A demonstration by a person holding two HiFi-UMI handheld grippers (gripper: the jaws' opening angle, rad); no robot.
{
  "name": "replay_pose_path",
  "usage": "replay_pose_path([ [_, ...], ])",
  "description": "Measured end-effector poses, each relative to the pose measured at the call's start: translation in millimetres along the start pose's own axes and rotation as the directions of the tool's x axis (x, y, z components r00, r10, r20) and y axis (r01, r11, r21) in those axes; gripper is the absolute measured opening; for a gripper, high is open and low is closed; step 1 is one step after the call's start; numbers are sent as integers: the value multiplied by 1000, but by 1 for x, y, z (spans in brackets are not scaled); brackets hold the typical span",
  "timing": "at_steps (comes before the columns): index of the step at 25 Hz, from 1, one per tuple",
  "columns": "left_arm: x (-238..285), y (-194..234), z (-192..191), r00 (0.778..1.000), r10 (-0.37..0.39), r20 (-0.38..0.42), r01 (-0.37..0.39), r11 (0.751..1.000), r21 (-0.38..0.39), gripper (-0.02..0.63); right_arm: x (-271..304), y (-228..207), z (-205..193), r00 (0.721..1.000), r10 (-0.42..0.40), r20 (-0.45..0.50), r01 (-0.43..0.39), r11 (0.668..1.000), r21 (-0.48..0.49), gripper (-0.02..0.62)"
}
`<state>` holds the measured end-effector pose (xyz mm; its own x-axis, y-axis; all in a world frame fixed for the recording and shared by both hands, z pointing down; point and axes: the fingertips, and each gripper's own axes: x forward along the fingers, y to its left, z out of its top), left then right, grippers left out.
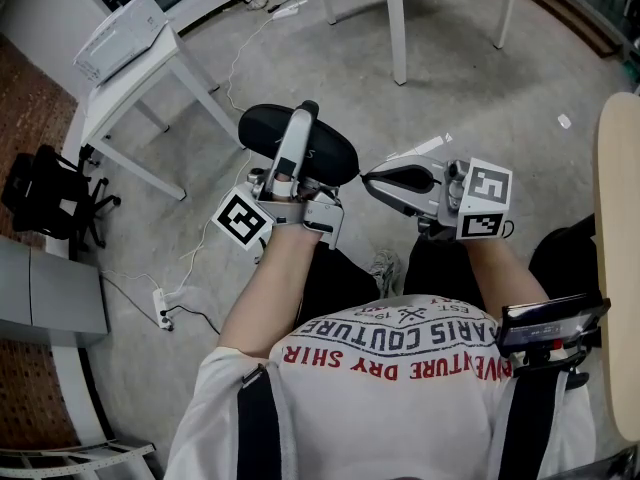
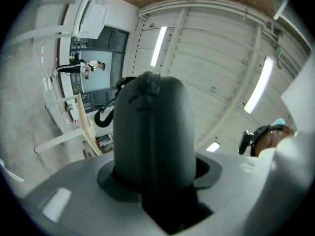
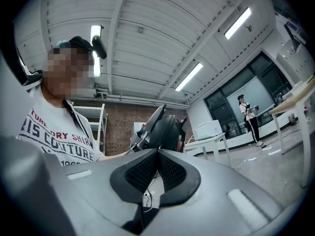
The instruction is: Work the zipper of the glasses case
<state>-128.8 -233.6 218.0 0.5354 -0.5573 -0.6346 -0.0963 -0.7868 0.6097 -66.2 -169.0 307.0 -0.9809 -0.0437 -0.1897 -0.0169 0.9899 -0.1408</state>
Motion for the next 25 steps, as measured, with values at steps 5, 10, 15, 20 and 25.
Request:
replay_pose_path([
  [5, -2, 7, 3, 997, 67, 26, -67, 998, 4, 245, 1, -1, 0, 999, -40, -23, 38, 997, -74, -2],
  [10, -9, 27, 4, 986, 155, 58, -151, 987, -60, 245, 4, -1, -11, 986, -115, -122, 81, 963, -258, -2],
  [15, -9, 29, 3, 986, 158, 58, -153, 985, -86, 245, 8, 2, -17, 971, -148, -190, 74, 934, -349, -2],
  [20, -9, 30, -1, 987, 153, 53, -146, 983, -106, 245, 14, 8, -25, 970, -109, -217, 14, 917, -398, -2],
  [25, -13, 36, -7, 986, 164, 36, -158, 980, -123, 245, 13, 7, -34, 957, -117, -266, -1, 914, -406, -2],
])
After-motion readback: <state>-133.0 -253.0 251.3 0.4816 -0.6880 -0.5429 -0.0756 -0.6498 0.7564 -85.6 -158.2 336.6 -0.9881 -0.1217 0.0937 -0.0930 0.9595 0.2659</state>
